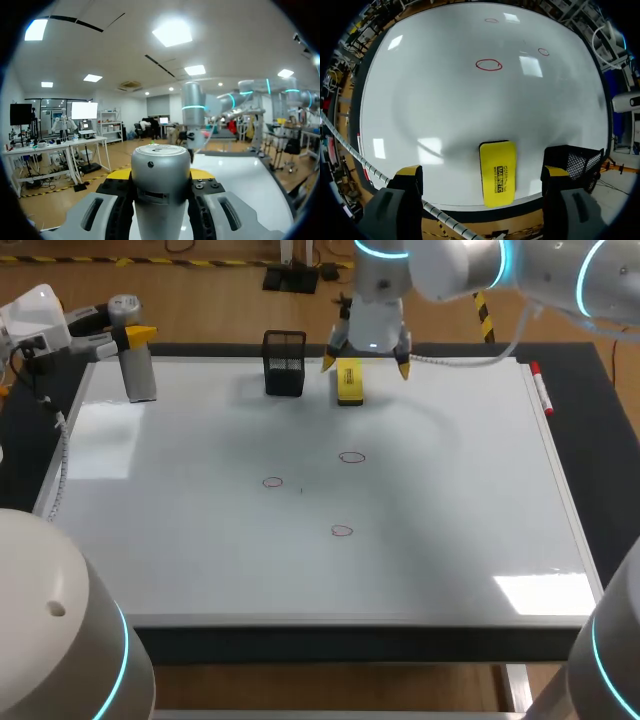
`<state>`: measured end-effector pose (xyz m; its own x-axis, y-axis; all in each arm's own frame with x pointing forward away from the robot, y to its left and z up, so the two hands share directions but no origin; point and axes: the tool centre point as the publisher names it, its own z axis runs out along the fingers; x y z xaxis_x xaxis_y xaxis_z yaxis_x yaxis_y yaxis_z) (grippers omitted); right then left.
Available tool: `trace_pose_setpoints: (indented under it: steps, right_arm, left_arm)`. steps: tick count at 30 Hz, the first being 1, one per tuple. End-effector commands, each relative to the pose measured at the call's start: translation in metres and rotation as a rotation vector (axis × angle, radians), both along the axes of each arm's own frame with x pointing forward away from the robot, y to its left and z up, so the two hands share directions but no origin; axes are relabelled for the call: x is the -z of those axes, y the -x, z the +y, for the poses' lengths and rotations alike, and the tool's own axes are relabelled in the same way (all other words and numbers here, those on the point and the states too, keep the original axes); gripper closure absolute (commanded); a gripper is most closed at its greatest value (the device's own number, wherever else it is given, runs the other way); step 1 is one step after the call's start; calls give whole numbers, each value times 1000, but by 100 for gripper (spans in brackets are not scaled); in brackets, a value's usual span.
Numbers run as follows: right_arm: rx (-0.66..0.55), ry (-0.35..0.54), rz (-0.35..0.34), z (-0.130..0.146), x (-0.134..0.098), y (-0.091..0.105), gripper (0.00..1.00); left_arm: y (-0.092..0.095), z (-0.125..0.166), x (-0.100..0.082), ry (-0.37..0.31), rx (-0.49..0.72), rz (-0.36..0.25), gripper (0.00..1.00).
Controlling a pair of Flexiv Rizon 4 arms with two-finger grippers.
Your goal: Pick up the inspection probe, press it on each red-marked spot on the whiteboard one by one, put down the probe, pick up the eraser, and wipe off all the red marks.
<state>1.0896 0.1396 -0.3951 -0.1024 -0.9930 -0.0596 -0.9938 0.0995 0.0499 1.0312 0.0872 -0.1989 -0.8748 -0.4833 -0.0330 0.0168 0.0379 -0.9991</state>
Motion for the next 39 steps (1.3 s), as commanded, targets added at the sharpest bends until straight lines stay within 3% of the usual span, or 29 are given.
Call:
trace_pose_setpoints:
  steps: [1,26,27,28,30,31,32,39]
  right_arm:
    - [-8,15,18,11,9,-8,0]
    - [-9,21,30,14,27,-21,2]
    - [-21,24,33,14,27,-21,31]
    - [-25,29,34,14,28,-21,52]
    - [-34,35,36,15,29,-21,65]
    - [-34,37,36,15,29,-21,89]
    - [-35,37,36,15,29,-21,100]
    - [-42,44,0,8,13,-12,100]
  left_arm:
    - [1,0,-1,-1,-1,-1,100]
    - [1,0,-1,-1,-1,-1,100]
    - [1,0,-1,-1,-1,-1,100]
    - [1,0,-1,-1,-1,-1,100]
    - [1,0,-1,-1,-1,-1,100]
    - [1,0,-1,-1,-1,-1,100]
    - [1,0,-1,-1,-1,-1,100]
    - [1,0,-1,-1,-1,-1,100]
